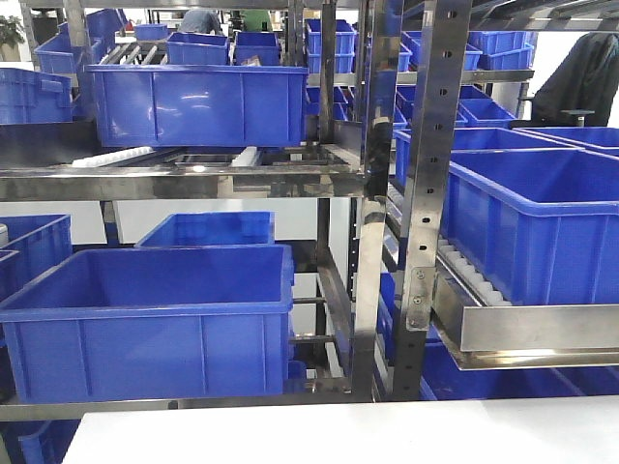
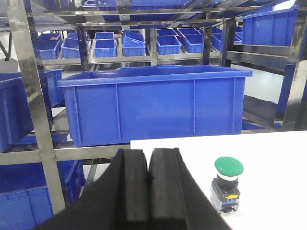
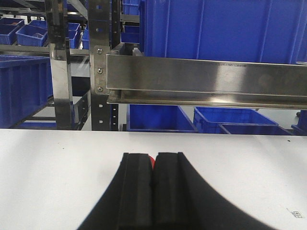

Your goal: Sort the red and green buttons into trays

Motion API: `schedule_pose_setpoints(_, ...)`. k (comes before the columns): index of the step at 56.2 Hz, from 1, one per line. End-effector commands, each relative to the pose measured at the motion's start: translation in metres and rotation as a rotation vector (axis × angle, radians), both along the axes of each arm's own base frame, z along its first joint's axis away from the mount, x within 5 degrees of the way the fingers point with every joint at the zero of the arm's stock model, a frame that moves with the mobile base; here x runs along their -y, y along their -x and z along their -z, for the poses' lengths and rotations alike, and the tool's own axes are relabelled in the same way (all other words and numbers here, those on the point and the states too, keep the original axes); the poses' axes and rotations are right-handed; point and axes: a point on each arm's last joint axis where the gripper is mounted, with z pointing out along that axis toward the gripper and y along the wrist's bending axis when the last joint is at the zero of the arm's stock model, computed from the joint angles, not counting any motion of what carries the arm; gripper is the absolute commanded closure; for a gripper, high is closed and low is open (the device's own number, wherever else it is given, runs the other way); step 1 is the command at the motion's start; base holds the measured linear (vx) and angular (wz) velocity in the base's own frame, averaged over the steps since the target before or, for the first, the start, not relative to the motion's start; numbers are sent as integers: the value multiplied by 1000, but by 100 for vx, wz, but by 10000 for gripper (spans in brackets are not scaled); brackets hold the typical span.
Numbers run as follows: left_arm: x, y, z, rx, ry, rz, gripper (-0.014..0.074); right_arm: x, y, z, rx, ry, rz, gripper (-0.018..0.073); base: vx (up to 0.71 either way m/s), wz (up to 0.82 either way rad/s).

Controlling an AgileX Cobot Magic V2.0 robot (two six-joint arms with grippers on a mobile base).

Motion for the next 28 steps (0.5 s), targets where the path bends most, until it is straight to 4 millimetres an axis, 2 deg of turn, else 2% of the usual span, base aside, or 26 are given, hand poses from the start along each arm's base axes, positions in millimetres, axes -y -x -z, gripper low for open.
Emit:
schedule_pose_setpoints(1,0,2,-16,119,22,5,603,0,0,-3,73,10,0,568,0,0)
schedule_pose_setpoints(28,0,2,-16,119,22,5,603,0,0,-3,73,10,0,568,0,0)
